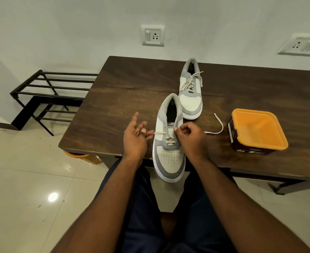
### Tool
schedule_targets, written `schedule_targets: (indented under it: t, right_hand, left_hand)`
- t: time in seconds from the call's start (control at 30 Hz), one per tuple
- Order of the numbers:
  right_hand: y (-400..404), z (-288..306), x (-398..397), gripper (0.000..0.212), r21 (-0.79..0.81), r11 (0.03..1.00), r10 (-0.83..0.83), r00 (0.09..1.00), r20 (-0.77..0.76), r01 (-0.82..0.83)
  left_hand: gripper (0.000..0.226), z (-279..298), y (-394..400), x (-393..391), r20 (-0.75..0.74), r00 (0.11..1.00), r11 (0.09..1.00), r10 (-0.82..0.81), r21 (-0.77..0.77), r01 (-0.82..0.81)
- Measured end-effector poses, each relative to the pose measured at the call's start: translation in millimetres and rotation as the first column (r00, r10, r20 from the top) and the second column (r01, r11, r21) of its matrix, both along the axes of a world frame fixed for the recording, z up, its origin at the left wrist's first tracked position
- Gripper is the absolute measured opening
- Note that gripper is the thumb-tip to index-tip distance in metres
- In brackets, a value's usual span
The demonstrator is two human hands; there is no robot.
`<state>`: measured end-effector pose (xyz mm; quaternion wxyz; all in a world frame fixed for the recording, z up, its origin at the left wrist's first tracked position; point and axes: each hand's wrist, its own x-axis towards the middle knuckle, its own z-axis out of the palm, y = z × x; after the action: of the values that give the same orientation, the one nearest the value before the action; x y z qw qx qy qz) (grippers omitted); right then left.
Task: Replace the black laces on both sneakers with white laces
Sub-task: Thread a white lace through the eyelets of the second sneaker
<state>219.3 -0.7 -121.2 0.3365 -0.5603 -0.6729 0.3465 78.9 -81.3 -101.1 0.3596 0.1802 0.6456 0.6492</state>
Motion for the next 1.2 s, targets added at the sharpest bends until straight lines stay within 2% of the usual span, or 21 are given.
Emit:
schedule_targets:
  t: [0.07, 0.13, 0.23, 0.27, 0.33, 0.43, 0.53, 0.67, 0.77, 0.83, 0.9, 1.0, 1.07, 1.13, 1.2]
  right_hand:
    - [-2, 0, -8, 0.025, 0.007, 1.000, -0.023, 0.999, 0.027, 0.023]
    - [-7, 1, -12, 0.026, 0.034, 0.999, -0.039, 0.998, 0.054, 0.037]
    - [-11, 0, -12, 0.022, 0.074, 0.997, -0.042, 0.995, 0.087, 0.035]
    - [-12, 0, -11, 0.021, 0.080, 0.996, -0.048, 0.995, 0.092, 0.040]
    - [-13, 0, -10, 0.019, 0.085, 0.995, -0.056, 0.994, 0.092, 0.048]
    - [-14, -1, -12, 0.020, 0.092, 0.994, -0.063, 0.998, 0.014, 0.061]
    - [-16, -1, -14, 0.021, 0.073, 0.995, -0.072, 0.997, -0.019, 0.073]
    - [-15, 0, -16, 0.018, 0.028, 0.996, -0.084, 0.995, -0.047, 0.086]
    - [-15, 1, -16, 0.018, 0.006, 0.996, -0.089, 0.994, -0.066, 0.090]
    - [-15, 0, -16, 0.015, -0.001, 0.996, -0.084, 0.994, -0.072, 0.084]
    - [-14, -2, -16, 0.012, -0.034, 0.996, -0.083, 0.992, -0.096, 0.080]
    - [-10, -1, -13, 0.004, -0.173, 0.983, -0.098, 0.966, -0.239, 0.056]
    - [-7, 2, -10, 0.013, -0.281, 0.959, -0.143, 0.922, -0.360, 0.039]
    - [-6, 5, -8, 0.012, -0.367, 0.930, -0.192, 0.871, -0.452, 0.015]
    - [-5, 6, -5, 0.009, -0.446, 0.895, -0.243, 0.823, -0.513, -0.014]
  left_hand:
    - [0.045, -7, -2, 3, -0.272, 0.961, 0.996, 0.050, -0.056, -0.068]
    - [0.034, -13, -5, 5, -0.507, 0.861, 0.988, 0.033, -0.115, -0.105]
    - [0.021, -16, -6, 5, -0.652, 0.756, 0.972, -0.055, -0.209, -0.110]
    - [0.025, -15, -5, 6, -0.653, 0.754, 0.967, -0.068, -0.229, -0.111]
    - [0.036, -14, -1, 9, -0.581, 0.812, 0.964, -0.062, -0.247, -0.103]
    - [0.046, -11, 7, 15, -0.333, 0.942, 0.973, -0.043, -0.228, -0.036]
    - [0.034, -6, 9, 18, -0.026, 0.996, 0.991, -0.083, -0.109, 0.079]
    - [0.011, -1, 9, 25, 0.132, 0.978, 0.986, -0.163, -0.016, 0.166]
    - [0.012, 4, 10, 29, 0.128, 0.976, 0.984, -0.178, 0.029, 0.176]
    - [0.022, 5, 12, 31, 0.100, 0.986, 0.991, -0.137, 0.015, 0.136]
    - [0.023, 6, 16, 34, 0.135, 0.988, 0.997, -0.075, 0.001, 0.076]
    - [0.013, 9, 22, 37, 0.233, 0.972, 0.999, -0.043, -0.012, 0.047]
    - [0.013, 8, 24, 38, 0.227, 0.972, 0.998, -0.060, -0.006, 0.063]
    - [0.016, 5, 25, 40, 0.122, 0.989, 0.996, -0.085, -0.005, 0.086]
    - [0.021, 1, 27, 42, -0.147, 0.981, 0.992, -0.125, -0.036, 0.121]
